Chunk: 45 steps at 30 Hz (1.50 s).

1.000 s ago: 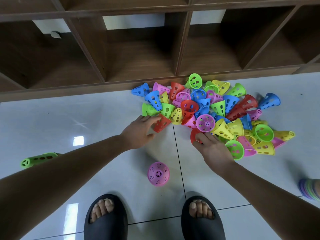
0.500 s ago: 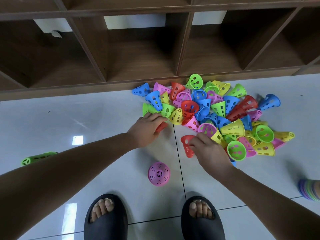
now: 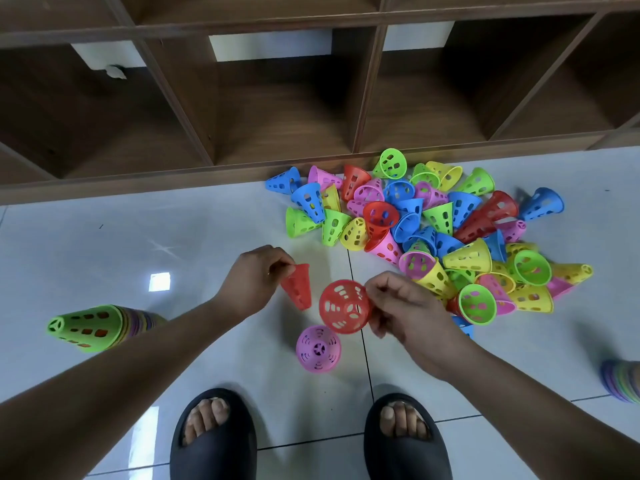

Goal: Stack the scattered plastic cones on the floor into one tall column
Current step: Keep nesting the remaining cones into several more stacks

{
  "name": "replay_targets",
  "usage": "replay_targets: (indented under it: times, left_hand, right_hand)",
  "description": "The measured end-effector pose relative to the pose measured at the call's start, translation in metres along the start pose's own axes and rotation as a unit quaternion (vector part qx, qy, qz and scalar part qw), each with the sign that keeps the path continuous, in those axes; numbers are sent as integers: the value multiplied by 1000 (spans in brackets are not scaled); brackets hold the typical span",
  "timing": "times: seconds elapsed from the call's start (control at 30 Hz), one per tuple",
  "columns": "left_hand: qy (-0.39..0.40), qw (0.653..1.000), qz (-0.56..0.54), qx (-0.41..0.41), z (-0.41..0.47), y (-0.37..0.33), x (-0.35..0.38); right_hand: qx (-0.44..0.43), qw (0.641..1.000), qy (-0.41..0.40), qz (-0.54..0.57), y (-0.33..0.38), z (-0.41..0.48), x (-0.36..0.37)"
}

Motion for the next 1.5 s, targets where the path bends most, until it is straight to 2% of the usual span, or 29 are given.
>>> replay_targets:
  times: [0.1, 0.27, 0.4, 0.53, 0.67, 0.8, 0.9, 1.0, 1.13, 1.27, 1.4, 1.5]
  left_hand:
    - [-3, 996, -82, -40, -18, -7, -14]
    - [20, 968, -220, -119, -40, -29, -36]
    - [65, 944, -307, -97, -58, -57, -53]
    - [136, 920, -361, -62, -76, -73, -50]
    - [202, 936, -287, -42, -88, -66, -28]
    - [166, 971, -168, -36, -96, -48, -5]
    - [119, 988, -101, -9, -100, -39, 6]
    - [112, 991, -70, -9, -97, -26, 16]
    - [105, 993, -45, -26, -79, -13, 17]
    - [92, 991, -64, -71, -48, -11, 10]
    - [47, 992, -77, -91, -12, -12, -1]
    - [-1, 995, -61, -80, 19, -17, -9]
  right_hand:
    - [42, 996, 68, 31, -8, -9, 18]
    - [79, 990, 81, -85, -35, -14, 25]
    - [109, 977, 65, -169, -52, -17, 23]
    - [109, 966, 86, -218, -61, -15, 16]
    - [124, 966, 27, -224, -63, -10, -3]
    - [125, 967, -86, -202, -58, -18, -31]
    - [98, 946, -130, -281, -53, -26, -53]
    - [88, 930, -148, -324, -49, -32, -70]
    - [87, 930, -157, -321, -49, -35, -77]
    - [86, 930, -158, -320, -58, -38, -69]
    - [93, 915, -128, -371, -66, -42, -62]
    - [80, 917, -134, -367, -64, -43, -64]
Point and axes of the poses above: each hand's wrist, its own z-axis towards the middle knuckle, its own x-axis out of the palm, y = z × x, the point moved 4 cm from there along z, towards the middle knuckle, and after that the axes turned 13 degrees about -x, right-handed, at the moved point
